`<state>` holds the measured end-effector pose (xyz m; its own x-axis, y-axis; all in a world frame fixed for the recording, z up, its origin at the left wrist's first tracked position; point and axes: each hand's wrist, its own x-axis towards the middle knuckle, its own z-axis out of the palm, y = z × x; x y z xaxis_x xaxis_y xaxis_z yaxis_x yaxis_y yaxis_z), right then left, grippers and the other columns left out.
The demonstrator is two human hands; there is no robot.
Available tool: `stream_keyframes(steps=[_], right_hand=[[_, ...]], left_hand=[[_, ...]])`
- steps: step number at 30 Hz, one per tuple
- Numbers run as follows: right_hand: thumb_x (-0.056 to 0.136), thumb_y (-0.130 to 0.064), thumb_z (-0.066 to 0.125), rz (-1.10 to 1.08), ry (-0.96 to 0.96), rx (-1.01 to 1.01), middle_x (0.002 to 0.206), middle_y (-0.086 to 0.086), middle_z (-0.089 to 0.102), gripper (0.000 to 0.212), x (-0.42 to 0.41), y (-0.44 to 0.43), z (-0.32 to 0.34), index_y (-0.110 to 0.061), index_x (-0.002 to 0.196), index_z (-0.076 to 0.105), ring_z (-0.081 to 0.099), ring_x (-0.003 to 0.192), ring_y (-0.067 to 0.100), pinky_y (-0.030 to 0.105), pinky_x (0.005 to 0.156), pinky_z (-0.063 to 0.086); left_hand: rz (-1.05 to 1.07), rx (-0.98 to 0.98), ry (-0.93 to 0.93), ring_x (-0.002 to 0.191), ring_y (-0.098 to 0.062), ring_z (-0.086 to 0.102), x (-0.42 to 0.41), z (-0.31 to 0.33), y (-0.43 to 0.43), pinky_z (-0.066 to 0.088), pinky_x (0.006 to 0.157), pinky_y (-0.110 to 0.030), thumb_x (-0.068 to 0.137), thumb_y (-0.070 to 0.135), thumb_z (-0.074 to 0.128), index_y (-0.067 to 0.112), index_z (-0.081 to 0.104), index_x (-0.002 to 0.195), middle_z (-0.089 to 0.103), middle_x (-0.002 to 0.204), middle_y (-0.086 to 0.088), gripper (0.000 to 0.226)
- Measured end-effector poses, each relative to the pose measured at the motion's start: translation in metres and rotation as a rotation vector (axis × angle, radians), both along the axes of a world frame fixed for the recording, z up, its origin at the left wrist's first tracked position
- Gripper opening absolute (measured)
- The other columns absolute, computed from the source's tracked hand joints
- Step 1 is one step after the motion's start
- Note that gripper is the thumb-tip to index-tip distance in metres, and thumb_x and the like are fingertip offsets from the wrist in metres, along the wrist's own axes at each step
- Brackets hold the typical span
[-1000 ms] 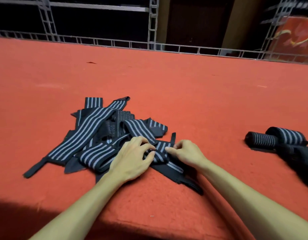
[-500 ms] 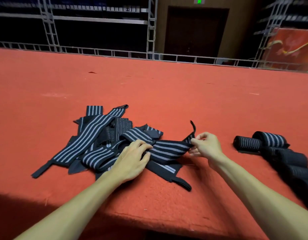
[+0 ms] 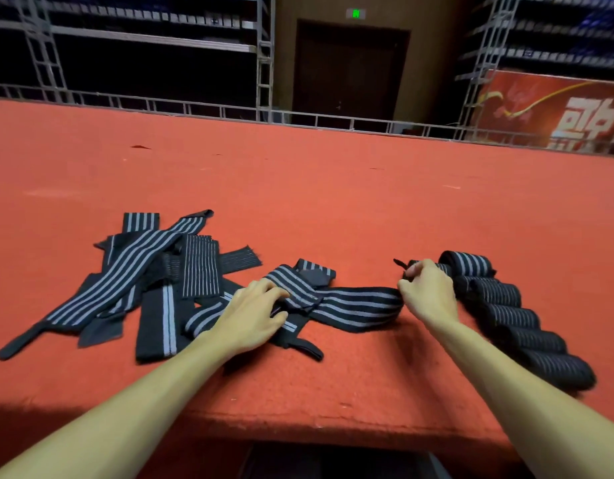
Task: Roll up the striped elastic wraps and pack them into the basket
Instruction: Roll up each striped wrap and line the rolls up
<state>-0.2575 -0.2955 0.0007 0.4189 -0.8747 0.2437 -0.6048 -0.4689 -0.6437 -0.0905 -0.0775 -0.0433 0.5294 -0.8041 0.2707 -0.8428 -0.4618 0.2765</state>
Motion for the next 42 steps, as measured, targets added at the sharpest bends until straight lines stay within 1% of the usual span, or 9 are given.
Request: stream_keyframes(steps=[4,9,13,21,25,28,31,37,42], right_hand=[[0.080,-0.008,0.055,0.263,0.064,-0.432,0.106,0.008,0.054,0.025,0.020,0.017,0.000,-0.014,0.103,0.059,0.048,0.105,0.026,0.038,0.093,0.039],[0.088,-0.021,0.051,0.568,0.302,-0.289,0.112,0.003,0.057,0.028,0.052,0.040,-0.019,-0.019,0.116,0.056,0.053,0.109,0.022,0.036,0.093,0.043],[0.093,-0.032,0.048,0.577,0.443,-0.275,0.115,0.002,0.059,0.031,0.057,0.038,-0.043,-0.020,0.120,0.057,0.054,0.113,0.023,0.035,0.093,0.043],[0.095,-0.054,0.038,0.553,0.425,-0.316,0.109,-0.008,0.056,0.037,0.063,0.037,-0.051,-0.030,0.112,0.061,0.054,0.108,0.016,0.034,0.086,0.045],[0.095,-0.055,0.039,0.547,0.453,-0.318,0.108,-0.007,0.055,0.038,0.063,0.038,-0.049,-0.029,0.112,0.061,0.054,0.107,0.018,0.035,0.087,0.046],[0.095,-0.051,0.040,0.520,0.491,-0.341,0.109,-0.003,0.054,0.034,0.068,0.043,-0.049,-0.026,0.110,0.059,0.053,0.108,0.022,0.038,0.088,0.044],[0.093,-0.045,0.044,0.502,0.530,-0.315,0.111,0.002,0.054,0.031,0.075,0.045,-0.045,-0.022,0.110,0.058,0.052,0.110,0.026,0.039,0.091,0.044],[0.092,-0.042,0.051,0.500,0.502,-0.254,0.116,0.005,0.053,0.030,0.081,0.044,-0.043,-0.020,0.112,0.057,0.047,0.114,0.025,0.038,0.096,0.041],[0.094,-0.040,0.047,0.518,0.530,-0.307,0.122,0.003,0.058,0.032,0.078,0.045,-0.047,-0.023,0.119,0.056,0.049,0.113,0.026,0.038,0.096,0.041]], left_hand=[[0.027,0.049,-0.038,0.126,-0.015,0.040,0.004,-0.002,-0.005,0.032,0.103,-0.035,0.093,0.047,0.046,0.027,0.041,0.138,0.044,0.134,0.007,0.050],[0.051,0.194,-0.232,0.123,-0.020,0.041,0.010,-0.001,-0.034,0.037,0.097,-0.037,0.084,0.068,0.045,0.026,0.046,0.134,0.049,0.130,0.001,0.065],[-0.029,0.205,-0.225,0.116,-0.020,0.047,0.018,0.004,-0.048,0.042,0.088,-0.037,0.090,0.060,0.045,0.022,0.055,0.121,0.051,0.119,0.001,0.050],[0.202,-0.400,0.464,0.052,-0.010,0.059,0.045,0.018,-0.040,0.045,0.054,-0.024,0.093,0.020,0.048,0.011,0.063,0.070,0.062,0.057,0.000,0.029],[0.437,-0.860,0.849,0.050,-0.018,0.065,0.071,0.031,-0.018,0.050,0.053,-0.031,0.097,0.014,0.044,0.007,0.055,0.077,0.059,0.058,-0.007,0.024],[0.578,-1.004,1.012,0.062,-0.024,0.068,0.089,0.029,0.004,0.056,0.061,-0.033,0.098,0.013,0.040,0.006,0.054,0.086,0.059,0.086,-0.010,0.020],[0.662,-0.717,0.772,0.089,-0.024,0.061,0.089,0.020,0.018,0.049,0.086,-0.036,0.093,0.021,0.047,0.009,0.046,0.130,0.056,0.118,-0.008,0.039],[0.212,-0.156,0.153,0.109,-0.018,0.053,0.052,0.006,0.009,0.042,0.096,-0.038,0.092,0.031,0.049,0.019,0.054,0.117,0.053,0.118,-0.001,0.028],[0.230,0.218,0.083,0.115,-0.025,0.048,0.049,0.003,0.004,0.042,0.094,-0.040,0.090,0.051,0.051,0.013,0.051,0.114,0.052,0.120,-0.005,0.045]])
